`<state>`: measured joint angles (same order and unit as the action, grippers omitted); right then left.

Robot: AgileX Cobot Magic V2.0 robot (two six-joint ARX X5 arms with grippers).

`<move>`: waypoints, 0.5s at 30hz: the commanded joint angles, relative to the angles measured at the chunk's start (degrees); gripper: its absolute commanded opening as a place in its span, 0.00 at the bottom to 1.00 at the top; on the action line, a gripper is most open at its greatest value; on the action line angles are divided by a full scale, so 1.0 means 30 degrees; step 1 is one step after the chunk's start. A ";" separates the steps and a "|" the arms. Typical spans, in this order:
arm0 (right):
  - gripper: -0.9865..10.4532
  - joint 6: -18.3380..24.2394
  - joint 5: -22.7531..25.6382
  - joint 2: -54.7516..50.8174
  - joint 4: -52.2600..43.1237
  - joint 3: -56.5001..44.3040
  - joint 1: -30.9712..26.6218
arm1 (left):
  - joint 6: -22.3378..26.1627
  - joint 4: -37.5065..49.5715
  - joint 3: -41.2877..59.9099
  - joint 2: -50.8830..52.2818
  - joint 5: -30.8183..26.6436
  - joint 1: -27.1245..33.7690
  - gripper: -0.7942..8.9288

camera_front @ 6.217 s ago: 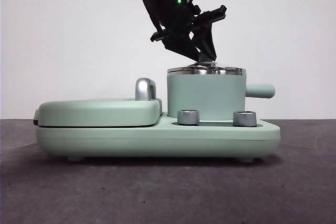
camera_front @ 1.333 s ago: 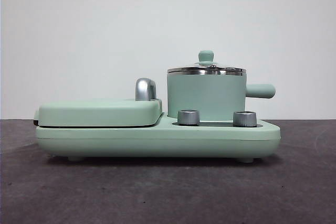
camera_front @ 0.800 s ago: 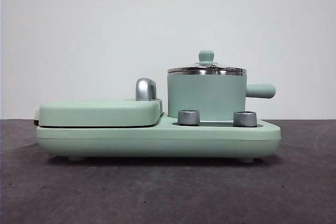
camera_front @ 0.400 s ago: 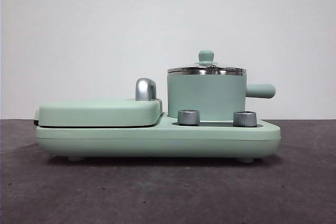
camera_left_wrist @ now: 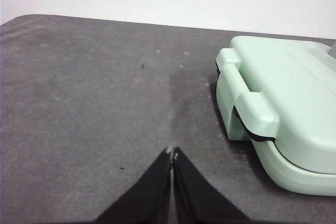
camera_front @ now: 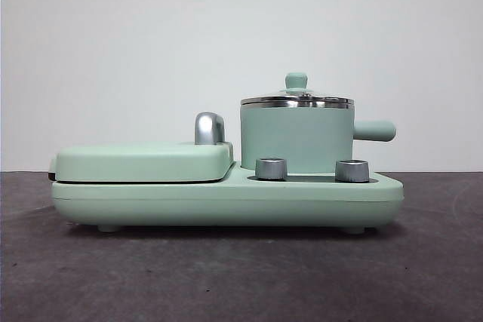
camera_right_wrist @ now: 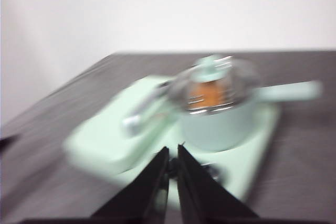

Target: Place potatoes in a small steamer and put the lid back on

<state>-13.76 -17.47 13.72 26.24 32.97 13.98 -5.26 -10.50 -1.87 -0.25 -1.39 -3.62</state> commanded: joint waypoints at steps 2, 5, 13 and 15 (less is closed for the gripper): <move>0.11 0.1275 0.2062 -0.1960 -0.2732 -0.3614 -0.2608 | 0.0233 -0.0073 0.0379 0.0022 -0.0080 -0.0015 0.09; 0.11 0.1814 0.4393 -0.3286 -0.2885 -0.5901 -0.3927 | 0.0233 -0.0073 0.0379 0.0022 -0.0080 -0.0015 0.09; 0.11 0.1967 0.6637 -0.4503 -0.3519 -0.9704 -0.4452 | 0.0233 -0.0073 0.0379 0.0022 -0.0073 -0.0015 0.09; 0.11 0.2069 0.6368 -0.4503 -0.3803 -1.0193 -0.4452 | 0.0233 -0.0080 0.0379 0.0022 -0.0073 -0.0015 0.09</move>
<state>-8.32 1.85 0.43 15.49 3.03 0.67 -5.23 -10.50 -1.87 -0.27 -1.37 -3.62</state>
